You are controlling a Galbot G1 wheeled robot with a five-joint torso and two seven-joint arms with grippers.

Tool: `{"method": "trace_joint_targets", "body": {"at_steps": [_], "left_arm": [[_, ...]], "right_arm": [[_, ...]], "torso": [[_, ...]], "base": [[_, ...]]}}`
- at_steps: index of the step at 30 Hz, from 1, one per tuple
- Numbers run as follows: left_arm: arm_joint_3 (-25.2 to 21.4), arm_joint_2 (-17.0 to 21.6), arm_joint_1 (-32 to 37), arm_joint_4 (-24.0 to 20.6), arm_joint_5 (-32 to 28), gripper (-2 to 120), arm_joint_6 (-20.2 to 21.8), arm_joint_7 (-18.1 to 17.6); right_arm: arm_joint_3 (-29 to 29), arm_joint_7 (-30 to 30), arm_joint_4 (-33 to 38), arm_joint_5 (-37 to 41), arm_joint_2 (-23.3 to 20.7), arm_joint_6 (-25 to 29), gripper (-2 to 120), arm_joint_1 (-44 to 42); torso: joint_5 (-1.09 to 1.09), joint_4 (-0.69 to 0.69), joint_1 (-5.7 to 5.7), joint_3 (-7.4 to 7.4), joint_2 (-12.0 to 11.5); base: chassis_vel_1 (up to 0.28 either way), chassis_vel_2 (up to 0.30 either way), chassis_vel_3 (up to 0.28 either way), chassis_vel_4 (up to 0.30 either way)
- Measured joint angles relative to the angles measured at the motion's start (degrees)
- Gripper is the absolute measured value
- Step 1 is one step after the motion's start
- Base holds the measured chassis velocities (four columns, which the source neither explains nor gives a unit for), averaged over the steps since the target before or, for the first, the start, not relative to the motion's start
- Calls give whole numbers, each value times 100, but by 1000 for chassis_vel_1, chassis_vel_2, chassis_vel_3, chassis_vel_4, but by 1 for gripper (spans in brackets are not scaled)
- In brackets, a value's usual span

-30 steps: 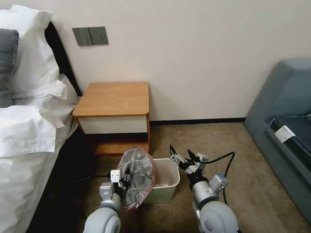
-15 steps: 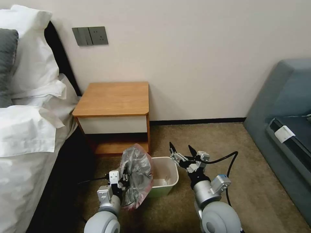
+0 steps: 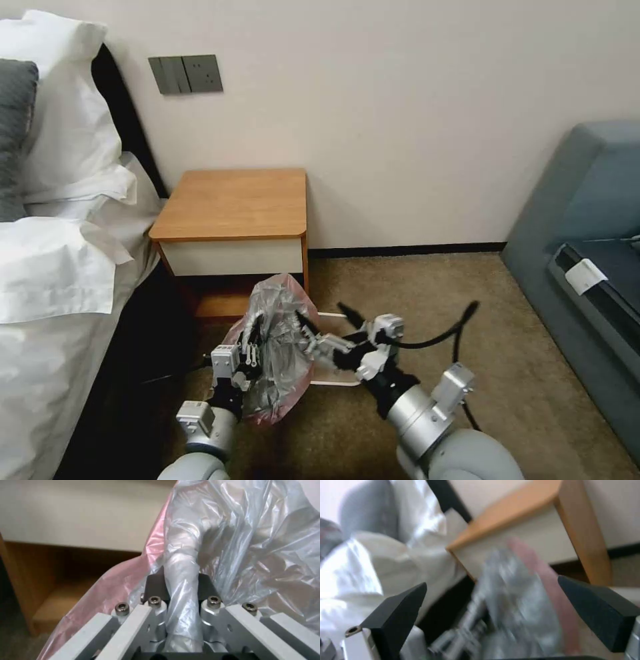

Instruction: Pick up the garbage bag from the table and place it over the trash can.

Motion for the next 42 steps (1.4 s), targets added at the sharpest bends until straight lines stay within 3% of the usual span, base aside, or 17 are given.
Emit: {"method": "trace_joint_targets", "body": {"at_steps": [5,20,24,31,35,42], "left_arm": [[-101,0,133,-164,134,8,-119,73],[-186,-67,293,-367,201,8,-279,215],[-206,-75,326,-401,207,8,-297,226],[-318,-133,353,-500,171,8,-293,219],[-336,-161,350,-534,147,8,-279,213],[-418,-188,453,-738,77,8,-189,177]], "right_arm": [[-232,252,-254,17,138,-69,100,115],[-339,272,-903,219,357,-72,98,605],[-358,128,-1023,278,412,-65,89,711],[-365,-264,-1113,211,567,-28,59,721],[-412,-333,-1139,159,620,-11,51,727],[-476,-396,-1041,100,609,23,19,732]], "torso": [[-1,0,0,0,0],[-1,-1,0,0,0],[-1,0,0,0,0],[-1,0,0,0,0],[-1,0,0,0,0],[-1,0,0,0,0]], "base": [[0,0,0,0],[0,0,0,0],[0,0,0,0],[0,0,0,0],[0,0,0,0],[0,0,0,0]]}}
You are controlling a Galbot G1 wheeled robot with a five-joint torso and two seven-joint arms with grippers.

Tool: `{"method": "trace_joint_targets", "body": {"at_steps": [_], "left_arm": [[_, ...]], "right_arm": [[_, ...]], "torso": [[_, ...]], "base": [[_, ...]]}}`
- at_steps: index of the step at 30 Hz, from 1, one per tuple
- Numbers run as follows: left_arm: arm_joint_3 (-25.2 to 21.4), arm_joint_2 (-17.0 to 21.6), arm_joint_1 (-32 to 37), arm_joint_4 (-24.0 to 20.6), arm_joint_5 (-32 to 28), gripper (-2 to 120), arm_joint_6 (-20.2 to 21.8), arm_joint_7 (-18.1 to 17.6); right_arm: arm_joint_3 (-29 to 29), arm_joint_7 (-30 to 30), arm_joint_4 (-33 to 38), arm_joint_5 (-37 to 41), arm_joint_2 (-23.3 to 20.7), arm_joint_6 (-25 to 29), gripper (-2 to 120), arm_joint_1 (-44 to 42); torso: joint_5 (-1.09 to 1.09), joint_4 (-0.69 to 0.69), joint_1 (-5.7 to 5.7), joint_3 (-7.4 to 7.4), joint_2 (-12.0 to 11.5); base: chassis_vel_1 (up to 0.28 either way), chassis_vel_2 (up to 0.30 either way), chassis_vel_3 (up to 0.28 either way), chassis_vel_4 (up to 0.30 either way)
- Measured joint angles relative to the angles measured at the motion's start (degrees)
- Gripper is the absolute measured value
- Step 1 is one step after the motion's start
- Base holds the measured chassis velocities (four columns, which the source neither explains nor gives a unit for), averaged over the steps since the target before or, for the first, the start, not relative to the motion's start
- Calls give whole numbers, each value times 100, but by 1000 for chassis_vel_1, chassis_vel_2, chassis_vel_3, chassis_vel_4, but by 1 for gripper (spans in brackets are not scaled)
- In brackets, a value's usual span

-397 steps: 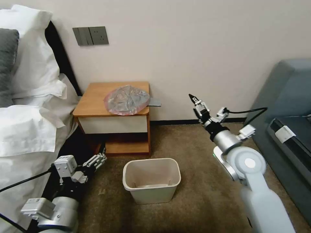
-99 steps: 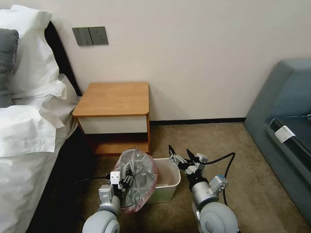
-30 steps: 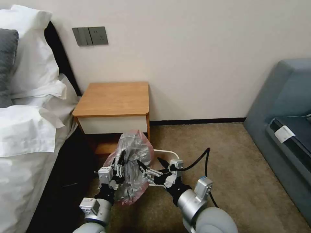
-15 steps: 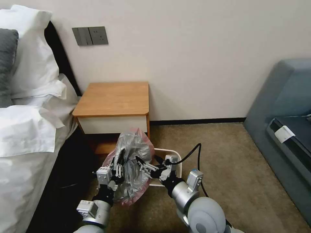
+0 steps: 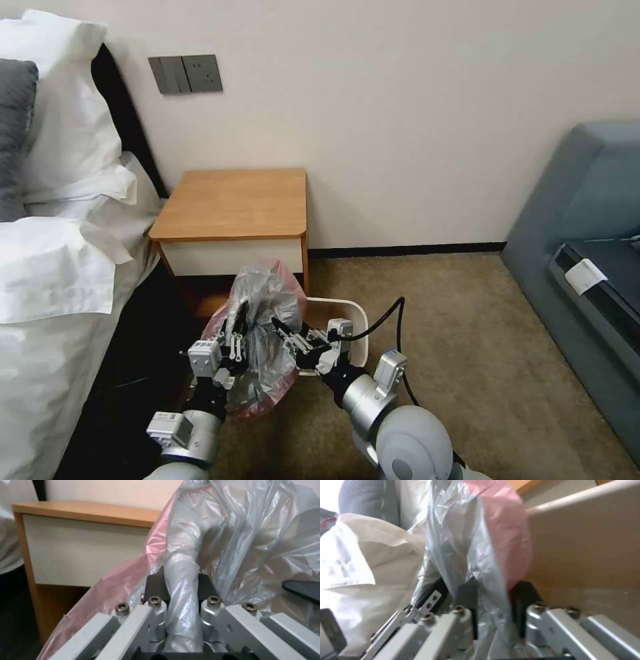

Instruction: Pick up the garbage bag from the table and place it over the trash can.

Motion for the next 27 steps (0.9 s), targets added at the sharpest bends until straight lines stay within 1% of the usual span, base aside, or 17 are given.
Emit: {"method": "trace_joint_targets", "body": {"at_steps": [1,2,5,10,14,17,18,21,22,26,27], "left_arm": [[0,0,0,0,0,8,0,0],[-3,-8,12,-44,-48,8,25,-22],[-3,-47,15,-127,-150,8,73,-48],[29,-82,-13,-129,-209,8,106,-70],[54,-89,-19,-129,-263,8,180,-128],[26,-75,-4,-149,-352,8,253,-181],[26,-75,-4,-149,-352,8,253,-181],[-6,-66,19,-212,-531,8,322,-247],[-6,-66,19,-212,-531,8,322,-247],[-13,-70,45,-393,-850,8,443,-296],[-13,-70,45,-393,-850,8,443,-296]], "right_arm": [[0,0,0,0,0,0,19,0],[2,-6,51,-9,-25,1,15,-26],[14,-47,175,-62,-96,12,1,-106],[46,-76,335,-81,-146,16,0,-137],[126,-108,610,-88,-204,14,0,-194],[242,-137,949,-86,-282,-24,0,-288],[242,-137,949,-86,-282,-24,0,-288],[459,-193,1169,-21,-344,-101,0,-286],[459,-193,1169,-21,-344,-101,0,-286],[877,-211,1174,163,-420,-177,0,-165],[877,-211,1174,163,-420,-177,0,-165]], "torso": [[0,0,0,0,0],[1,0,0,0,0],[0,0,0,0,0],[0,-1,0,0,0],[0,0,0,0,0],[1,-1,0,0,0],[1,-1,0,0,0],[0,0,0,0,0],[0,0,0,0,0],[1,-1,0,0,0],[1,-1,0,0,0]], "base": [[0,0,0,0],[0,0,0,0],[0,0,0,0],[0,0,0,0],[0,0,0,0],[0,0,0,0],[0,0,0,0],[0,0,0,0],[0,0,0,0],[0,0,0,0],[0,0,0,0]]}}
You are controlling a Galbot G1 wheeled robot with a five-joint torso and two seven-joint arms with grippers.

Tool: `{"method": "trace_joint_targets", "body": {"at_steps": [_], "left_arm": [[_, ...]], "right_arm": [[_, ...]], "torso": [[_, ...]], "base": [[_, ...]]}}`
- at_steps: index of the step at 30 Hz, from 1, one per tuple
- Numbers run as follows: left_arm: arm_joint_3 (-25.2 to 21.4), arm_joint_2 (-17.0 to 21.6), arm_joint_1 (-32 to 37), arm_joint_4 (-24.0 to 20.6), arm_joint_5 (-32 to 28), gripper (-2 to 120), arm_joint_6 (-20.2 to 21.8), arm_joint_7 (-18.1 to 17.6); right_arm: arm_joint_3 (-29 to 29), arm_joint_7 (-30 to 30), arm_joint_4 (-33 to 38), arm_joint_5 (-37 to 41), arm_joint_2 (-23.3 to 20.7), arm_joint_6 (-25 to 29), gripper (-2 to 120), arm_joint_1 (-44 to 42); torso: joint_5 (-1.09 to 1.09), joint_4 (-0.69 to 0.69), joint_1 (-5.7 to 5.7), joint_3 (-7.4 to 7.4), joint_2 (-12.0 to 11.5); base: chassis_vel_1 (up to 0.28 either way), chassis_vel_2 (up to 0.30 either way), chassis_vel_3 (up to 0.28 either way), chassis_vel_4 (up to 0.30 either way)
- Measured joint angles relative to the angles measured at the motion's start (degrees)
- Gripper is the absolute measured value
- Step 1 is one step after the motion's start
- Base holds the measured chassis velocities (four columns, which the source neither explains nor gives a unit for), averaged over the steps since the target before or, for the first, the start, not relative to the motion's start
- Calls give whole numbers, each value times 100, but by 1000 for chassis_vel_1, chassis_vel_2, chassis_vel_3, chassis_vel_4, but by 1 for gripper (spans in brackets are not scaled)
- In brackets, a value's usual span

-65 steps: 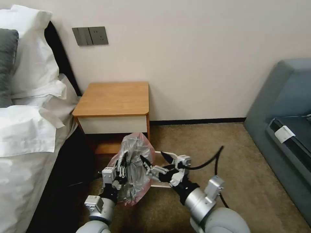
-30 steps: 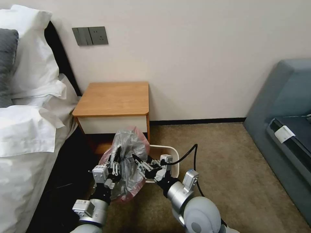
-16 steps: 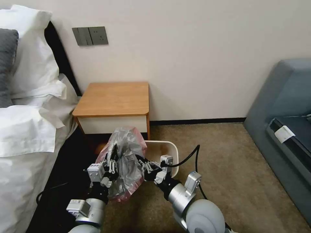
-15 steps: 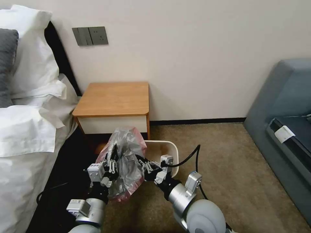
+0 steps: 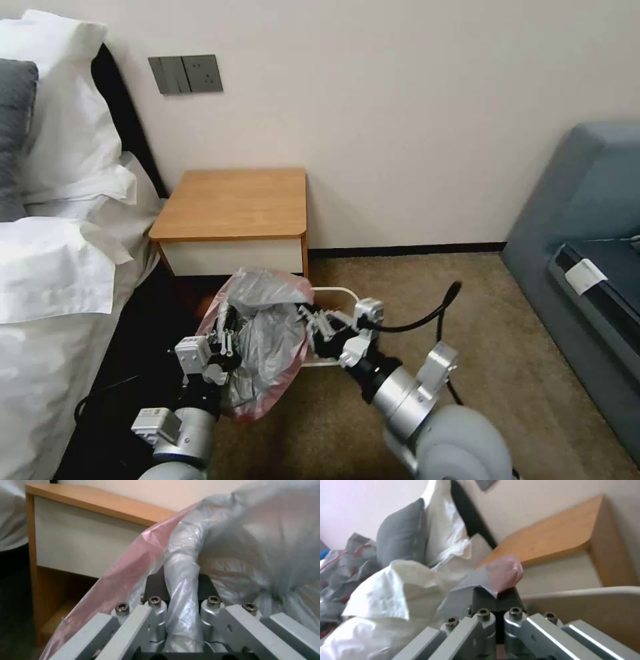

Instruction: Pick up the garbage bag from the table and place it over the trash can.

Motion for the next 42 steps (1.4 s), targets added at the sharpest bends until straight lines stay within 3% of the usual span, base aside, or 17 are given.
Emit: {"method": "trace_joint_targets", "body": {"at_steps": [7,18,26,42], "left_arm": [[-148,-6,-35,-147,-426,8,99,8],[-216,-12,-5,-182,-454,8,49,346],[-254,-10,-27,-193,-554,8,-78,517],[-309,-12,-71,-120,-704,8,-222,1004]], "right_arm": [[466,154,14,432,-182,-219,0,183],[850,203,16,1036,-569,-495,0,721],[1321,264,-144,1897,-1436,-1073,0,1212],[1378,43,-792,2615,-2263,-1754,0,1854]], "torso": [[0,0,0,0,0],[0,0,0,0,0],[0,-1,0,0,0],[1,0,0,0,0]], "base": [[0,0,0,0],[0,0,0,0],[0,0,0,0],[0,0,0,0]]}}
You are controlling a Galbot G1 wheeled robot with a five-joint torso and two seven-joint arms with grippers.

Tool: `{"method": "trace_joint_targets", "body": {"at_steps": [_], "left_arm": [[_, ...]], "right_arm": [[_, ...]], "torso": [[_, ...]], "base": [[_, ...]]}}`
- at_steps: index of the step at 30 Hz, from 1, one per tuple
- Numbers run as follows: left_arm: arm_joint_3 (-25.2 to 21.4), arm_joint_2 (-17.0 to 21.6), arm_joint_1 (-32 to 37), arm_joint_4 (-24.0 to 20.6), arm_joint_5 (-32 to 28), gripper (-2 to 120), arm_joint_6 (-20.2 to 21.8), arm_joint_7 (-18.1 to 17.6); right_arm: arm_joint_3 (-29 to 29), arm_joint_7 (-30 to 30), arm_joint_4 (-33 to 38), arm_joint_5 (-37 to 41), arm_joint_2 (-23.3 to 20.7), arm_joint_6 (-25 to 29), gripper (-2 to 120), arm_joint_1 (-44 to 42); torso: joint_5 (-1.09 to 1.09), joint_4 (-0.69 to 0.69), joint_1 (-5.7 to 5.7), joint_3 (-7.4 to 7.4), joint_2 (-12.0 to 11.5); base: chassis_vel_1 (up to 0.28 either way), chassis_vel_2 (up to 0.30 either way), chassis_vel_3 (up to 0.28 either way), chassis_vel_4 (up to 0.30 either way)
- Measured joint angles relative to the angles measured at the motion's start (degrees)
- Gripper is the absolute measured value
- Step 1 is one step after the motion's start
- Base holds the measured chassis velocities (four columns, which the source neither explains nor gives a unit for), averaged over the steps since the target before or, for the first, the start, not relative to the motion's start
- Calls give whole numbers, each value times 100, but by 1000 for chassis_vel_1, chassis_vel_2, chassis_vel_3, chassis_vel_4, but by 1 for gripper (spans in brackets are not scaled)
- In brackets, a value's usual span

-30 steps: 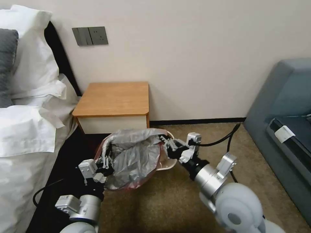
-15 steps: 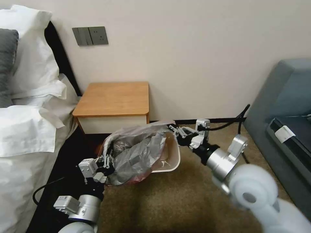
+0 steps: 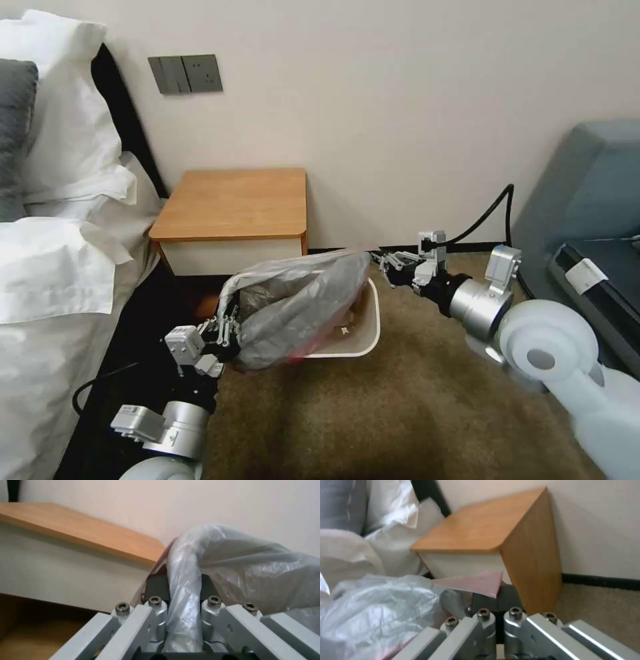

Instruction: Pick up the garbage bag from the table and place it over the trash can.

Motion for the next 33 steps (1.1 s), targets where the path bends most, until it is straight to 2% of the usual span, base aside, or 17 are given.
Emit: {"method": "trace_joint_targets", "body": {"at_steps": [4,14,16,17,20,22,25,26,33], "left_arm": [[-20,-15,-78,69,-122,8,3,14],[-46,-43,-173,132,-586,8,141,-25],[-94,-40,-217,150,-727,8,180,-40],[-94,-40,-217,150,-727,8,180,-40],[-150,-27,-305,191,-926,8,247,-57],[-153,-24,-324,209,-945,8,260,-59],[-144,-23,-386,261,-961,8,294,-121],[-144,-23,-386,261,-961,8,294,-121],[-141,-26,-440,293,-1106,8,350,-283]], "right_arm": [[179,-114,31,310,-220,-101,0,-16],[695,-226,147,725,-283,-126,2,-439],[816,-212,205,798,-271,-127,14,-572],[816,-212,205,798,-271,-127,14,-572],[1031,-163,373,898,-253,-127,28,-845],[1076,-144,403,904,-242,-127,33,-903],[1355,96,658,1047,-149,-108,48,-1084],[1355,96,658,1047,-149,-108,48,-1084],[1661,1106,1399,1718,11,-65,75,-1371]], "torso": [[-1,0,0,0,0],[-1,-1,0,0,0],[-1,0,0,0,0],[-1,0,0,0,0],[-1,-1,0,-1,0],[-1,0,0,0,0],[-1,0,0,0,0],[-1,0,0,0,0],[-2,0,0,0,0]], "base": [[0,0,0,0],[0,0,0,0],[0,0,0,0],[0,0,0,0],[0,0,0,0],[0,0,0,0],[0,0,0,0],[0,0,0,0],[0,0,0,0]]}}
